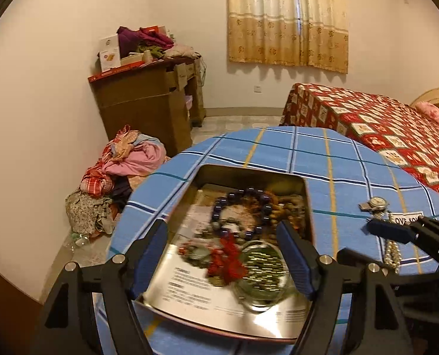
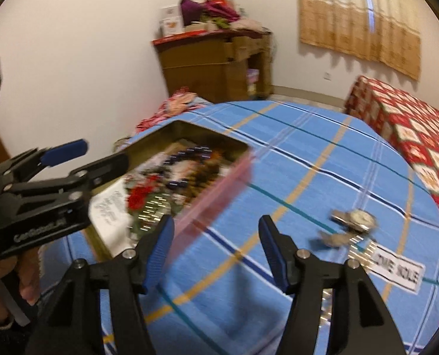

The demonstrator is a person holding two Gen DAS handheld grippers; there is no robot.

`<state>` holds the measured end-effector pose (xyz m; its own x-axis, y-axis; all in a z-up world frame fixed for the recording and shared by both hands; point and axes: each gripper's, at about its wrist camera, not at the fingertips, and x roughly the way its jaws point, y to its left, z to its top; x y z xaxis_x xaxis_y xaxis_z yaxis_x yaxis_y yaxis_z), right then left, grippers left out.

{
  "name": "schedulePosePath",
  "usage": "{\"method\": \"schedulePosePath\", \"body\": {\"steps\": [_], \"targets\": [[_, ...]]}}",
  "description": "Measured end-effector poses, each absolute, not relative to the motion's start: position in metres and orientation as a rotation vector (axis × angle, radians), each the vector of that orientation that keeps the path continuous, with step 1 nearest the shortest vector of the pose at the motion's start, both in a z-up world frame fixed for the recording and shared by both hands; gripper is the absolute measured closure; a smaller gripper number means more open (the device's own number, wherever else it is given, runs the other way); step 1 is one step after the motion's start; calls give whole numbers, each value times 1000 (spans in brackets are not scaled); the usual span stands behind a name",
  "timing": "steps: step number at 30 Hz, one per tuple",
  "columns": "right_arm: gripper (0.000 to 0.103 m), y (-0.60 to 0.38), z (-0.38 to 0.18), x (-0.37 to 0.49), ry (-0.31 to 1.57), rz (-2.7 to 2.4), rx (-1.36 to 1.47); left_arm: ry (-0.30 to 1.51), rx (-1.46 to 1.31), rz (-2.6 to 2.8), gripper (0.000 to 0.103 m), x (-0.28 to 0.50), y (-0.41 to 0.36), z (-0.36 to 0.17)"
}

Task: Organize jewelry
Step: 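Grasp the pearl strand with the right tool, then close the left tool on the silver wristwatch while the right tool holds the pearls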

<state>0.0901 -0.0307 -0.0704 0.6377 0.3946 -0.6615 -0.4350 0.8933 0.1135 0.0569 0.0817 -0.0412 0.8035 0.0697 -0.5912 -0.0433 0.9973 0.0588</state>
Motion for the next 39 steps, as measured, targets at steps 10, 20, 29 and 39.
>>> {"method": "schedulePosePath", "body": {"steps": [10, 20, 29, 39], "targets": [[34, -101, -85, 111, 854, 140, -30, 630, 90, -21, 27, 62, 35, -40], [43, -100, -101, 124, 933, 147, -35, 653, 106, -54, 27, 80, 11, -45], [88, -156, -101, 126, 904, 57, -32, 678, 143, -127, 27, 89, -24, -47], [88, -179, -98, 133, 875, 17, 1, 742, 184, -266, 27, 126, -83, -64]]}}
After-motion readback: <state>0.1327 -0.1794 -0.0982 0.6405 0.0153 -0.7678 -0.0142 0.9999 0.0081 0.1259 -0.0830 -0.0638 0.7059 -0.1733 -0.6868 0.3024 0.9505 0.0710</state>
